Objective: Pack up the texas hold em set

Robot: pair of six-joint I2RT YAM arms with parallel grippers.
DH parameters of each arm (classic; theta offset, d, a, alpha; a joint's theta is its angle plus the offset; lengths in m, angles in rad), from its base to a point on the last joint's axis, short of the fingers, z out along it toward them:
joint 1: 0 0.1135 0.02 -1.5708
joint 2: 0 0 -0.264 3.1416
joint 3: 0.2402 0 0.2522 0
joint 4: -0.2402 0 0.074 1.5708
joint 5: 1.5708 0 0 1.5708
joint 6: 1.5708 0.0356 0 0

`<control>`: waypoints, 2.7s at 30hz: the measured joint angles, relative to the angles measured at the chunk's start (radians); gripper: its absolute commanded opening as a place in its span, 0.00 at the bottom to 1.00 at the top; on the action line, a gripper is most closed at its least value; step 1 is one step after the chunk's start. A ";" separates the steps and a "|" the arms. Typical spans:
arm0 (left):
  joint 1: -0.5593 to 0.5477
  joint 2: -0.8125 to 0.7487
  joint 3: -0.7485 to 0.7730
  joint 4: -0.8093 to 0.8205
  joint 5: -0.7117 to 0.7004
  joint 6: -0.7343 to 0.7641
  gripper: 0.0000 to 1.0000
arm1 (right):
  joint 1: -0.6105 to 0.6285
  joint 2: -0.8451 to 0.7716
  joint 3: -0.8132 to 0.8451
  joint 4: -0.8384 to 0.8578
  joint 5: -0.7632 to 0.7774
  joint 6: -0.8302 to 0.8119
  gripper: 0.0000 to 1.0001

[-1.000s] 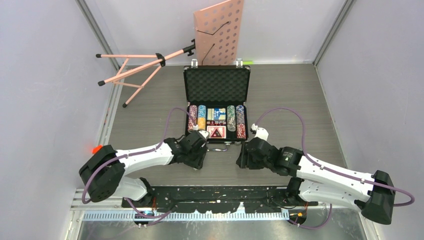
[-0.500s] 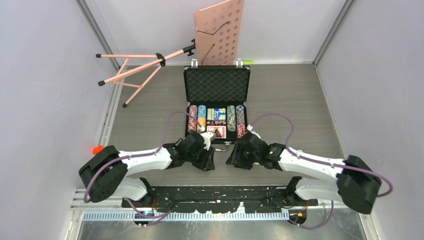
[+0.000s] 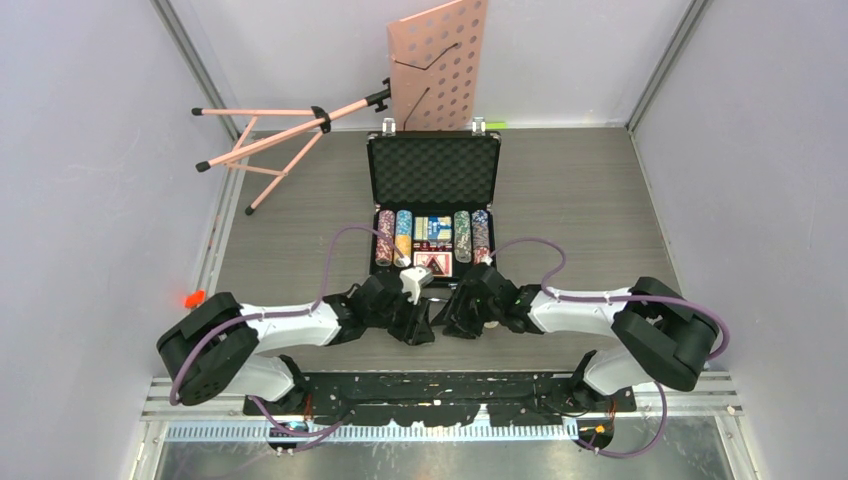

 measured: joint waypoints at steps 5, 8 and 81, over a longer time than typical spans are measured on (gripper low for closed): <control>0.000 -0.011 -0.016 0.019 0.013 0.020 0.35 | -0.013 0.014 0.019 0.008 -0.040 0.011 0.42; 0.000 -0.016 -0.020 0.021 0.018 0.032 0.35 | -0.016 0.057 0.055 0.010 -0.088 0.006 0.41; -0.001 -0.686 -0.057 -0.327 -0.370 0.130 0.97 | -0.129 -0.130 0.385 -0.602 0.554 0.243 0.00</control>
